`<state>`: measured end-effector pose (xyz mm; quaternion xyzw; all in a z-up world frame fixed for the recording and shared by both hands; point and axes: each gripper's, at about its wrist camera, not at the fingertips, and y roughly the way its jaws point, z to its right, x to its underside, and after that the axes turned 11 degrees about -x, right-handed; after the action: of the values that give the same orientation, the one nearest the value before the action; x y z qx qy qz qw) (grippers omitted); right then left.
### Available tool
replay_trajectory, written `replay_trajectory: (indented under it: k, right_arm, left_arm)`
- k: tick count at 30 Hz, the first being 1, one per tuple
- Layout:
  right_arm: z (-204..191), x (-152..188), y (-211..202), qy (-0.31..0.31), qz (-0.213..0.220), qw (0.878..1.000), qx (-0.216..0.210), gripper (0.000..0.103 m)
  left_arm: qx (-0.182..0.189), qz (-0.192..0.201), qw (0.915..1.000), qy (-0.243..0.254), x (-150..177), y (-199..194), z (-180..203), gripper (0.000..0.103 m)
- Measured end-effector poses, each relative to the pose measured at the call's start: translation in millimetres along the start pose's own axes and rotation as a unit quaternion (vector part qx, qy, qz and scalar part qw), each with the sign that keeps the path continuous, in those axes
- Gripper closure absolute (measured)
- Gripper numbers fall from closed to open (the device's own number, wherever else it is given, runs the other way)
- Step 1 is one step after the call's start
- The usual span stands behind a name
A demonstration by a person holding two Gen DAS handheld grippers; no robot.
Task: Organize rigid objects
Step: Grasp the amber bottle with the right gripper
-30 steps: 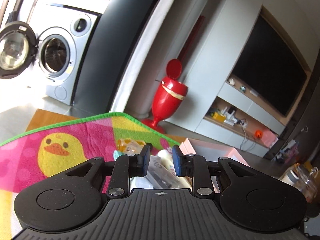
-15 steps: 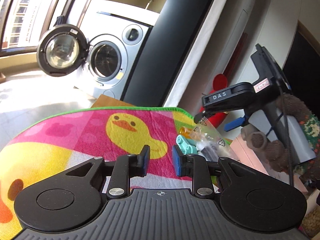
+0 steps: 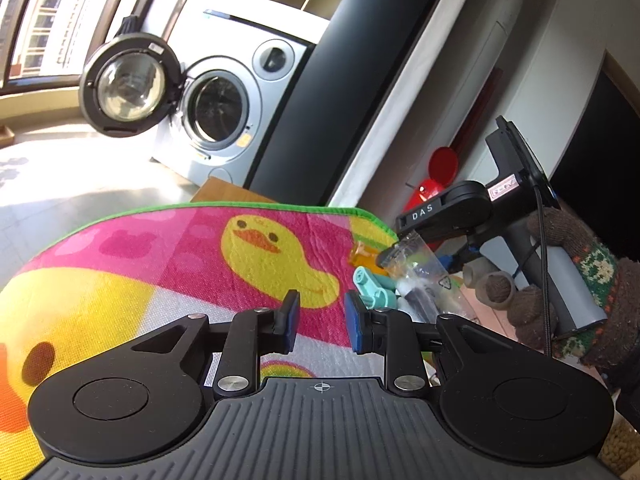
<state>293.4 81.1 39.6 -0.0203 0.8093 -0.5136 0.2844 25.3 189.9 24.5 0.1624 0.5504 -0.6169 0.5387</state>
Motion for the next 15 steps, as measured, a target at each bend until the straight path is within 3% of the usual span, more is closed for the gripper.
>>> replay_trajectory:
  k: [3,5,7,13,15]
  right_arm:
    - [-5.8,8.5,0.7,-0.023,0.011,0.999,0.025,0.054]
    - [-17.5,10.5,-0.6,-0.062,0.036,0.995,0.067,0.031]
    - [-29.3,10.1,-1.5,-0.096,0.062,0.990,0.088,0.016]
    - [-42.7,-13.5,21.4,-0.106,0.038,0.991,0.077,0.016]
    - [-37.9,-16.3,30.8,-0.085,0.019,0.993,0.076,0.021]
  left_arm:
    - [-0.006,-0.001,1.0000,-0.007,0.2,-0.7,-0.9,0.076]
    - [-0.005,-0.002,1.0000,-0.005,1.3,-0.7,0.4,0.076]
    - [0.000,-0.007,1.0000,0.003,2.6,1.4,3.1,0.076]
    - [0.008,-0.012,0.9998,0.012,4.4,3.6,4.7,0.076]
    - [0.006,-0.012,0.9999,0.005,3.8,3.9,1.9,0.076]
